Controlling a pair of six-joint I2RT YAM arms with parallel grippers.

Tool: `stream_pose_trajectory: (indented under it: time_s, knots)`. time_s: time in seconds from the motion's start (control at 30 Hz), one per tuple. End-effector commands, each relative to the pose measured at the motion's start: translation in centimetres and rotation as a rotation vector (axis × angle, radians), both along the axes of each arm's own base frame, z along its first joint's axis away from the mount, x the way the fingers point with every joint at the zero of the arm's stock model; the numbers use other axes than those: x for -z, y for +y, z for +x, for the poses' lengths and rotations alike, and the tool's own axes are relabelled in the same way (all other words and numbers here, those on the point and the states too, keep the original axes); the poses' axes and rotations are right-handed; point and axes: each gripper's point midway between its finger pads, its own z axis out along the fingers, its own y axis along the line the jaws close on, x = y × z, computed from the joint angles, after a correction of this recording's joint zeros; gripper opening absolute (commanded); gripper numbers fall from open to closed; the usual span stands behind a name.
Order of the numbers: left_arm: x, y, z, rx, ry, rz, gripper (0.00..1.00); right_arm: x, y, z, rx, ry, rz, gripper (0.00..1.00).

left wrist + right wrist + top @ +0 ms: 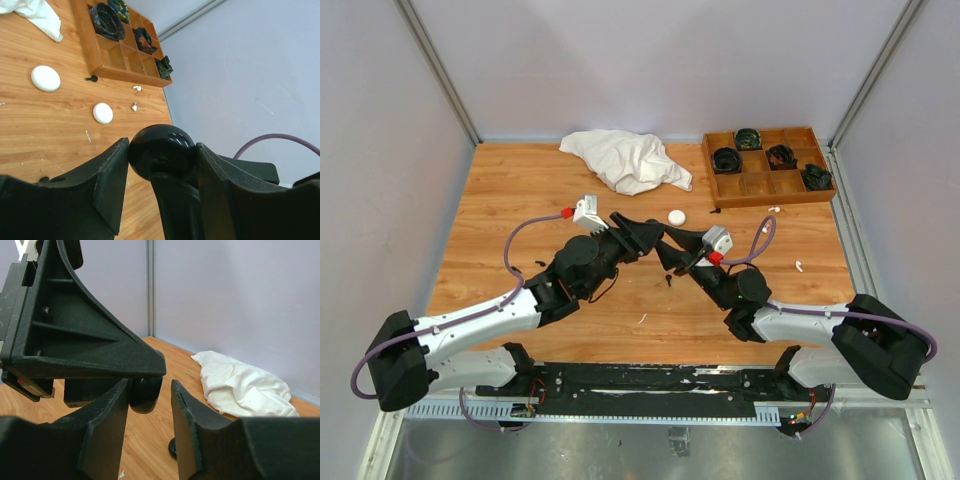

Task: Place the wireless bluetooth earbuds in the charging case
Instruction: Pick up the charging case at the center of the board.

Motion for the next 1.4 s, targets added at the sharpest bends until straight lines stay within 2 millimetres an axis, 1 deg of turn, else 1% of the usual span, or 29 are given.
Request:
stream_pose_trajectory:
  time_s: [0.0,0.1,0.17,0.27,0.3,0.37,0.4,0.47,0.57,0.7,0.9,1.1,1.27,1.37]
  knots:
    - [-0.5,-0.3,-0.3,0.008,-0.044,0.005,0.31,-2.1,-0.3,0.0,0.017,-0.032,0.063,0.36]
    - [-0.8,-0.3,-0.5,0.021,-0.068,0.016,0.36,-2.0,-0.4,0.0,0.013,-0.022,0.068,0.3]
    - [-1.0,0.1,-0.7,0.022,-0.097,0.029,0.42,-2.0,-0.6,-0.3,0.004,-0.017,0.073,0.25]
    - [-1.6,1.1,-0.9,0.01,-0.158,0.049,0.53,-2.0,-1.0,-0.6,-0.016,0.0,0.077,0.14]
    - [-1.6,1.4,-1.1,0.01,-0.177,0.06,0.57,-2.1,-1.2,-0.7,-0.025,0.004,0.08,0.13]
    - [-2.1,2.0,-1.5,0.011,-0.219,0.076,0.63,-2.2,-1.4,-1.0,-0.045,0.011,0.075,0.12]
    - [-2.3,2.4,-1.7,0.011,-0.244,0.088,0.66,-1.9,-1.4,-1.2,-0.06,0.018,0.055,0.12]
    - [-2.6,3.1,-2.0,0.011,-0.293,0.127,0.74,-2.3,-1.5,-1.7,-0.088,0.019,0.041,0.09]
    - [-3.3,3.8,-2.8,0.028,-0.364,0.176,0.8,-2.6,-1.9,-2.1,-0.123,0.028,0.031,0.05]
    - [-3.5,3.8,-3.9,0.114,-0.449,0.232,0.81,-3.1,-2.1,-3.1,-0.198,0.037,0.028,0.08]
    - [-3.9,3.8,-5.1,0.289,-0.577,0.272,0.82,-4.0,-2.0,-4.6,-0.324,0.052,0.011,0.07]
    - [-4.3,2.6,-6.4,0.482,-0.684,0.285,0.83,-5.0,-2.1,-5.7,-0.414,0.068,0.03,0.08]
    - [-5.4,2.0,-7.3,0.571,-0.778,0.293,0.83,-5.7,-1.4,-6.8,-0.502,0.082,0.034,0.09]
    - [-5.5,1.6,-7.7,0.636,-0.799,0.322,0.82,-6.1,-1.3,-7.4,-0.54,0.082,0.032,0.09]
